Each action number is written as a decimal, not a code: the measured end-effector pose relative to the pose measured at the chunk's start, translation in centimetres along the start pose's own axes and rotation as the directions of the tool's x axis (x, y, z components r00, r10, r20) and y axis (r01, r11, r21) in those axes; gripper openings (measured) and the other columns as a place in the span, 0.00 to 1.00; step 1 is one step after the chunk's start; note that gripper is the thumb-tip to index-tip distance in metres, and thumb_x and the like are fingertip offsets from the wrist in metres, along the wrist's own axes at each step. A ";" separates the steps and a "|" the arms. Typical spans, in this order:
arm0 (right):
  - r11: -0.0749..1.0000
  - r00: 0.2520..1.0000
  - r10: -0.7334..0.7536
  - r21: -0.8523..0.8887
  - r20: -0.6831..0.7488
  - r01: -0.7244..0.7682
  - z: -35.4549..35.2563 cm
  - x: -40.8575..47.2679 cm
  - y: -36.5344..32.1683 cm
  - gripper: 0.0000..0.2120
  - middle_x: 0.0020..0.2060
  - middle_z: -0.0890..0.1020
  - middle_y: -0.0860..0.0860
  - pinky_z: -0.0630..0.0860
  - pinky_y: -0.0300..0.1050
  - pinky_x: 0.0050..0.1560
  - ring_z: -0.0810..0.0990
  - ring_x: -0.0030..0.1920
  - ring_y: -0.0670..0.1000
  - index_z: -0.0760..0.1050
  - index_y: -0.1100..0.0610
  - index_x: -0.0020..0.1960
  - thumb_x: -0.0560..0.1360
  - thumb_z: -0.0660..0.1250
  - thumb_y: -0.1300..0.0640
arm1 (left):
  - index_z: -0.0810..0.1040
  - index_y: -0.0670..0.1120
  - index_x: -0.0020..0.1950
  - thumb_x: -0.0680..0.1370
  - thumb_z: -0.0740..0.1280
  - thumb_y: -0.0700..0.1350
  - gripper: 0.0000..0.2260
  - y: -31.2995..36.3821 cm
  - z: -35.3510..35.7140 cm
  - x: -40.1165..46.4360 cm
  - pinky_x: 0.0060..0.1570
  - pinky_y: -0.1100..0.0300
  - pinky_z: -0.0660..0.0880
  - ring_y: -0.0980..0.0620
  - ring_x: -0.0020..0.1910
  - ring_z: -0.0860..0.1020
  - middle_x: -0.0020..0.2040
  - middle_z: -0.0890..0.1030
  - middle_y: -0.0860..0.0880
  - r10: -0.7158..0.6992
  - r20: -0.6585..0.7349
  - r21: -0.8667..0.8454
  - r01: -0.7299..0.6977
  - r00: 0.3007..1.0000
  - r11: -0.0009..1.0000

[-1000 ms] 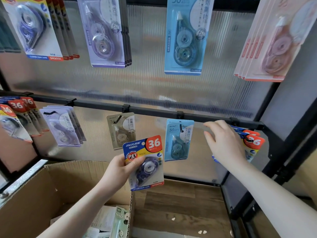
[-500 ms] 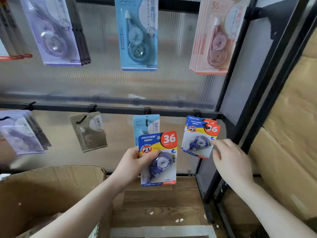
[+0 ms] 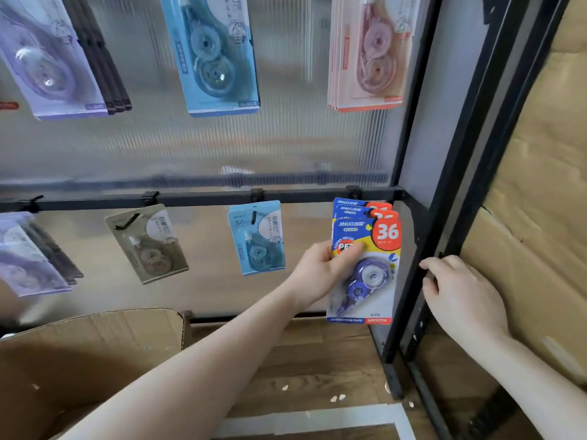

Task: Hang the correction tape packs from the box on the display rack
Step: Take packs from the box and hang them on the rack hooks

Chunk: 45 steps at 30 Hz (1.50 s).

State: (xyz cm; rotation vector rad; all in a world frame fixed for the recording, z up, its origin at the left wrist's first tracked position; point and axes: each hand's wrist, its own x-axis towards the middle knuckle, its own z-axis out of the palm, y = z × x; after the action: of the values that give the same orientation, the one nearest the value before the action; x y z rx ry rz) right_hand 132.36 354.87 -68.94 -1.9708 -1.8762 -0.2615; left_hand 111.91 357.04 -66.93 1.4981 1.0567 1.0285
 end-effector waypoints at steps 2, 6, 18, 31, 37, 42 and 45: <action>1.000 1.000 -0.001 -0.003 0.005 0.001 0.1 0.1 0.1 0.12 0.51 0.78 0.53 0.74 0.47 0.42 0.78 0.52 0.57 0.76 0.55 0.59 0.77 0.62 0.59 | 0.79 0.42 0.55 0.80 0.63 0.51 0.13 0.1 0.3 0.7 0.52 0.59 0.77 0.54 0.50 0.81 0.53 0.83 0.47 -0.010 -0.005 0.006 0.010 1.000 1.000; 1.000 1.000 0.002 -0.006 0.015 -0.002 0.5 0.3 0.3 0.13 0.52 0.78 0.53 0.73 0.46 0.44 0.77 0.53 0.56 0.76 0.54 0.60 0.77 0.61 0.58 | 0.78 0.46 0.51 0.80 0.63 0.50 0.09 -0.1 0.5 2.0 0.46 0.65 0.78 0.59 0.46 0.81 0.49 0.83 0.51 -0.021 -0.017 -0.014 0.021 1.000 1.000; 0.999 0.999 -0.037 -0.007 0.019 0.037 1.1 0.4 0.9 0.13 0.53 0.78 0.53 0.73 0.45 0.43 0.77 0.52 0.55 0.75 0.54 0.61 0.78 0.60 0.58 | 0.73 0.46 0.57 0.79 0.65 0.42 0.07 -1.0 2.3 3.7 0.39 0.69 0.77 0.62 0.42 0.81 0.50 0.82 0.52 0.053 -0.201 -0.101 -0.075 0.978 0.992; 0.999 0.998 -0.047 -0.020 0.048 0.048 1.6 0.1 1.5 0.14 0.56 0.77 0.51 0.73 0.40 0.41 0.78 0.52 0.51 0.74 0.53 0.63 0.79 0.60 0.57 | 0.72 0.57 0.54 0.75 0.65 0.31 0.20 -1.1 2.4 5.1 0.56 0.47 0.78 0.50 0.56 0.80 0.60 0.78 0.47 0.213 -0.345 -0.055 -0.247 0.914 0.968; 0.998 0.996 -0.058 -0.028 0.061 0.060 1.8 0.5 1.2 0.15 0.58 0.76 0.51 0.73 0.40 0.44 0.77 0.54 0.51 0.72 0.52 0.64 0.79 0.59 0.56 | 0.71 0.58 0.54 0.75 0.66 0.33 0.19 -1.2 1.8 6.1 0.56 0.48 0.77 0.56 0.53 0.79 0.52 0.78 0.58 0.234 -0.339 0.086 -0.218 0.911 0.972; 0.997 0.995 -0.070 -0.027 0.073 0.072 1.8 0.6 0.6 0.15 0.59 0.76 0.50 0.73 0.38 0.44 0.77 0.55 0.50 0.72 0.52 0.65 0.79 0.59 0.55 | 0.70 0.56 0.57 0.76 0.64 0.34 0.18 -0.9 1.5 6.3 0.54 0.57 0.77 0.65 0.48 0.77 0.49 0.75 0.64 0.263 -0.311 0.195 -0.210 0.913 0.958; 0.996 0.994 -0.079 -0.029 0.077 0.081 1.6 0.6 0.0 0.14 0.58 0.76 0.51 0.75 0.41 0.44 0.77 0.54 0.51 0.73 0.53 0.64 0.79 0.59 0.56 | 0.72 0.54 0.59 0.76 0.65 0.36 0.17 -1.2 0.9 5.9 0.54 0.55 0.75 0.55 0.49 0.77 0.51 0.78 0.56 0.307 -0.317 0.317 -0.205 0.897 0.926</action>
State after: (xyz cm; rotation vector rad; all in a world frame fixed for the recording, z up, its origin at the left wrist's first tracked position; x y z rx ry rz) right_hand 132.22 356.13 -70.16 -1.9547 -2.0134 -0.2444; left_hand 114.20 362.68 -67.73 1.7512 1.3258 1.4337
